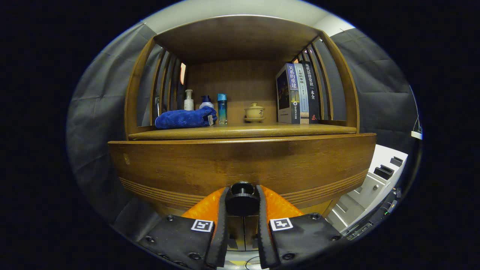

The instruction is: Pull open the drawer, take out the items inside it, and place them on the countertop above the cabinet.

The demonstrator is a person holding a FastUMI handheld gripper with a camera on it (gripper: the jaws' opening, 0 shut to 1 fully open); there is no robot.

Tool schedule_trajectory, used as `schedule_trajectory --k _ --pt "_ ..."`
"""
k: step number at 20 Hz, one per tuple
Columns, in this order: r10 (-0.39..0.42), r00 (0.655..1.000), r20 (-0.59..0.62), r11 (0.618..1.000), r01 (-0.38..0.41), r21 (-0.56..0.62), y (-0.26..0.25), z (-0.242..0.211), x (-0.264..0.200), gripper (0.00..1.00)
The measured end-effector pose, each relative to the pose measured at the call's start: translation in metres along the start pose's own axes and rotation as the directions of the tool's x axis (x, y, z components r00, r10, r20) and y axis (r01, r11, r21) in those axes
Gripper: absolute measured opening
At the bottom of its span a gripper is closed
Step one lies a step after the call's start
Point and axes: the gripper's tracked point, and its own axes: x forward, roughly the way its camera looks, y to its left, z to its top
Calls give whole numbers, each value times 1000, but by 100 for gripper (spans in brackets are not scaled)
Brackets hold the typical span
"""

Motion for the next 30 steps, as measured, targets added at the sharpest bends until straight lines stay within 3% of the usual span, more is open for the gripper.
schedule_trajectory --k 16,30 --pt "9 1000 -20 1000 -8 22 3 -14 -75 42" --pt "16 999 -37 1000 -16 3 4 -26 -99 41"
